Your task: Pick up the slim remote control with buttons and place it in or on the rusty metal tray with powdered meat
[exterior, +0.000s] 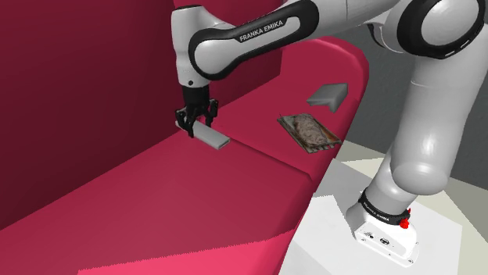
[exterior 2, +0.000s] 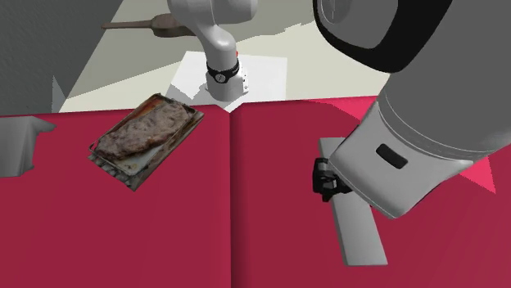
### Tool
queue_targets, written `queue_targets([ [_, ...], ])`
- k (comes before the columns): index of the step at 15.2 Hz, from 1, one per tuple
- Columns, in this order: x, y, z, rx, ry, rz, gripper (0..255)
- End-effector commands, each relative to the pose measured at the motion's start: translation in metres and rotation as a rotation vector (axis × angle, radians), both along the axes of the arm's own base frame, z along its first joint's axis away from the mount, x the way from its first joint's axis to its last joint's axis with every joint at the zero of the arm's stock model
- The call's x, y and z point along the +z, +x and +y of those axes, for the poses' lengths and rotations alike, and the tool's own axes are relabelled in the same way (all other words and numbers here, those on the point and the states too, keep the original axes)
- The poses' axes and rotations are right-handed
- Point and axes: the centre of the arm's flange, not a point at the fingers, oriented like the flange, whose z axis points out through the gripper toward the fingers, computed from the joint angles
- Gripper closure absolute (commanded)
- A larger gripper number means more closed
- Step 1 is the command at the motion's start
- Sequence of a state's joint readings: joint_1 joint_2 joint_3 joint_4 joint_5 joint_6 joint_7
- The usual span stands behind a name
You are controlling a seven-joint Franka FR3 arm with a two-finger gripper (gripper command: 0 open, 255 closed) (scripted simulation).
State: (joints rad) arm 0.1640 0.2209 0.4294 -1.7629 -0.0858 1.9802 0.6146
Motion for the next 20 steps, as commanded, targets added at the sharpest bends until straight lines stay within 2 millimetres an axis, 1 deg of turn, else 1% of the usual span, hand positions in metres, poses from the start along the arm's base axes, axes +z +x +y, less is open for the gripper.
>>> queue_targets([
  [1,0.002,-0.007,-0.018,0.000,0.000,0.000,255],
  [20,0.002,-0.089,-0.255,0.000,0.000,0.000,255],
])
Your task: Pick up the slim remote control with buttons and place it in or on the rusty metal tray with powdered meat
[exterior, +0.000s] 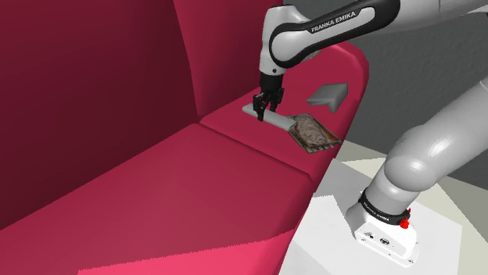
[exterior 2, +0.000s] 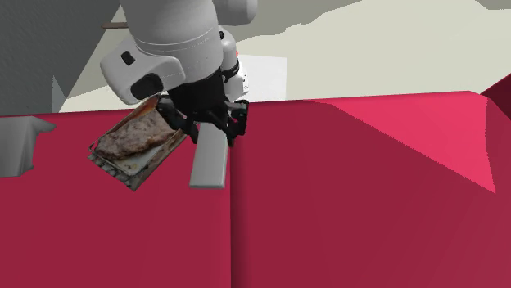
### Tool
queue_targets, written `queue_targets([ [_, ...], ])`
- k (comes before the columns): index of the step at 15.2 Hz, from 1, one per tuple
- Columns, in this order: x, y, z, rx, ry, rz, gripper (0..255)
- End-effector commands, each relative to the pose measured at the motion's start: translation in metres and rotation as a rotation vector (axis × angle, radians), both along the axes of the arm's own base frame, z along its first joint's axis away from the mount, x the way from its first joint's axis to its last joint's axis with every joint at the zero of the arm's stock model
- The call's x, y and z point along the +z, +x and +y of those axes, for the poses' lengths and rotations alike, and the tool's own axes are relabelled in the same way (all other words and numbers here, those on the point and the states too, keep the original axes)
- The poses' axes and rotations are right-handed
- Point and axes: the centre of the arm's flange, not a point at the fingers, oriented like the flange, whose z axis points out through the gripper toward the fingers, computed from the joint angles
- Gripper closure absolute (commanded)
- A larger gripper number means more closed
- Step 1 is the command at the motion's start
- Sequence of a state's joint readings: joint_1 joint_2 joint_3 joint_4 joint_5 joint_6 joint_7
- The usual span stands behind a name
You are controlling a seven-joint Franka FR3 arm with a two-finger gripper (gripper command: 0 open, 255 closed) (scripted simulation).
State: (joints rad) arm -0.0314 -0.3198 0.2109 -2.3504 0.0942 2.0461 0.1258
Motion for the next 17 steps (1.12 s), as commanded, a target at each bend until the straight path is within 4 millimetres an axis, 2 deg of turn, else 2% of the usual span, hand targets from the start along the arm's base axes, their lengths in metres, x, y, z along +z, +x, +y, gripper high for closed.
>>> queue_targets([
  [1,-0.003,-0.009,-0.027,0.002,0.001,0.000,255],
  [15,-0.002,-0.070,-0.202,0.002,0.001,0.000,255],
  [16,-0.002,-0.073,-0.212,0.002,0.001,0.000,255],
  [17,-0.007,-0.073,-0.212,0.002,0.001,0.000,255],
])
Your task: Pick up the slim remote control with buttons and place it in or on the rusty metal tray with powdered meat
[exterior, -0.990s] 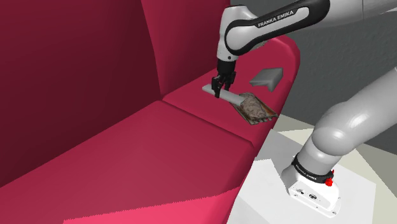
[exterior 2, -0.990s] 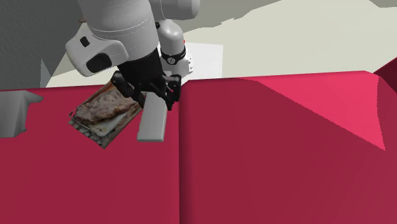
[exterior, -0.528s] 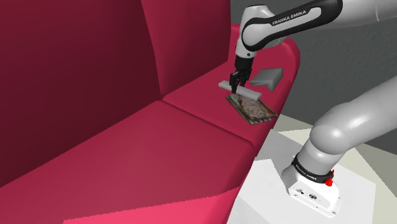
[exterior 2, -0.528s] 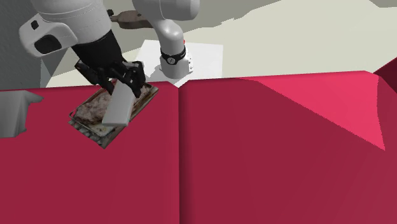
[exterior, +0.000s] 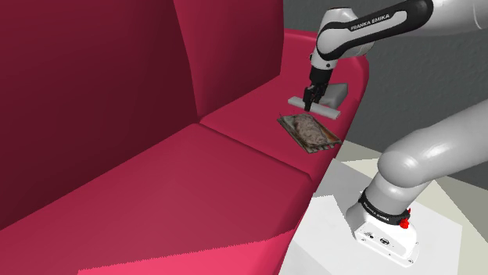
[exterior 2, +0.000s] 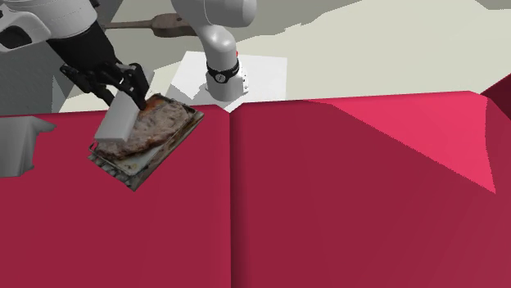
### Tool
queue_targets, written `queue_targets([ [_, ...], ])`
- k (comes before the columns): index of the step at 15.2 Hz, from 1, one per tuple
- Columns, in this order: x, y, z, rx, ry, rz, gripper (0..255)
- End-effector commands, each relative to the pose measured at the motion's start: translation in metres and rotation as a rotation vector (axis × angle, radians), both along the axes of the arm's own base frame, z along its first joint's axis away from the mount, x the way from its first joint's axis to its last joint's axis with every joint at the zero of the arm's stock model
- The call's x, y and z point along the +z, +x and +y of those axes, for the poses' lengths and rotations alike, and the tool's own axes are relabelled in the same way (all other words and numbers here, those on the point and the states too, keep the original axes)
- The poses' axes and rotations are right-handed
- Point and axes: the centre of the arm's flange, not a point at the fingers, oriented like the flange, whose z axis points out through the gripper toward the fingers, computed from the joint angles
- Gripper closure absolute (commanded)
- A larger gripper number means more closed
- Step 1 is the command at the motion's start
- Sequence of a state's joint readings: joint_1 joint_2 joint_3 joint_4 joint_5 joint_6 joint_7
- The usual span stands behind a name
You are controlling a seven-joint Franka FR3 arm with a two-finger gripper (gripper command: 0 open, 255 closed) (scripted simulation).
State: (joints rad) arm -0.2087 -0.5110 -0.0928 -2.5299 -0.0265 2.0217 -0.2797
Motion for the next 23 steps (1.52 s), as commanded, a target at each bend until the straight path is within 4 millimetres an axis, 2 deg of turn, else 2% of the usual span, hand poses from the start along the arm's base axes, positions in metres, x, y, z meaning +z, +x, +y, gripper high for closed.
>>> queue_targets([
  [1,-0.009,-0.001,-0.006,0.001,0.000,0.000,255],
  [12,-0.069,-0.001,-0.006,0.001,0.000,0.000,255],
  [20,-0.069,-0.001,-0.006,0.001,0.000,0.000,255],
  [21,-0.069,-0.001,-0.006,0.001,0.000,0.000,0],
  [23,-0.069,-0.001,-0.006,0.001,0.000,0.000,0],
])
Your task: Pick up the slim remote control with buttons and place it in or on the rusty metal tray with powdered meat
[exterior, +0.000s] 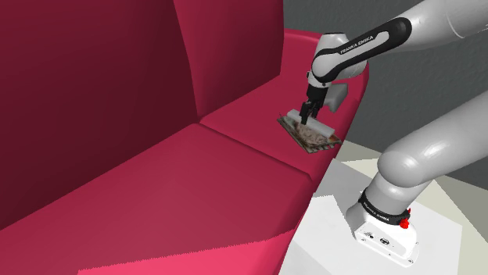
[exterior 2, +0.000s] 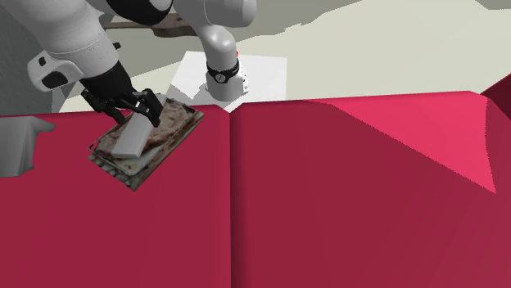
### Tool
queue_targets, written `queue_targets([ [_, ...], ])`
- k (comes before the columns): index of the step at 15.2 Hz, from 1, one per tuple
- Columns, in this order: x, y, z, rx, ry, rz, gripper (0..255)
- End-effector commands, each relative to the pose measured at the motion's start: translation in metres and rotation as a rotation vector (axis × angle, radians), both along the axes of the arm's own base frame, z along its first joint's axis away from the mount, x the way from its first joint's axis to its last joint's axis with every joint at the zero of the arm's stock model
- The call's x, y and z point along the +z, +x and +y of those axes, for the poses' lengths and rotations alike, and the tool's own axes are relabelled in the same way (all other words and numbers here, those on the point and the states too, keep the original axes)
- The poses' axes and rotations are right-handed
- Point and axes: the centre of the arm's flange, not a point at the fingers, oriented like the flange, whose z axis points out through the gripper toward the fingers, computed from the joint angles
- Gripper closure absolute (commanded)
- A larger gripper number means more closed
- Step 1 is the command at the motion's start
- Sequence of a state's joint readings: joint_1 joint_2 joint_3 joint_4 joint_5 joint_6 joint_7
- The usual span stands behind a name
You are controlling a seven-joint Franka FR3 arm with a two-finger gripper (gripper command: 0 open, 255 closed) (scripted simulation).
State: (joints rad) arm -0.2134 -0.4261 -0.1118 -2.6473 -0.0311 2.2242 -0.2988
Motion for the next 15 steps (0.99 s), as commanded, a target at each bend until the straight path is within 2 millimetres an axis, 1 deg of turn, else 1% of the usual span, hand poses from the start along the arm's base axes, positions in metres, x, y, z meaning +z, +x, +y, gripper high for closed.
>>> queue_targets([
  [1,0.000,0.000,0.000,0.000,0.000,0.000,0],
  [3,0.000,0.000,0.000,0.000,0.000,0.000,0],
  [6,0.040,0.000,-0.001,0.000,0.000,0.000,0],
  [7,0.050,0.000,-0.001,0.000,0.000,0.000,0],
  [15,0.050,0.000,-0.001,0.000,0.000,0.000,0],
])
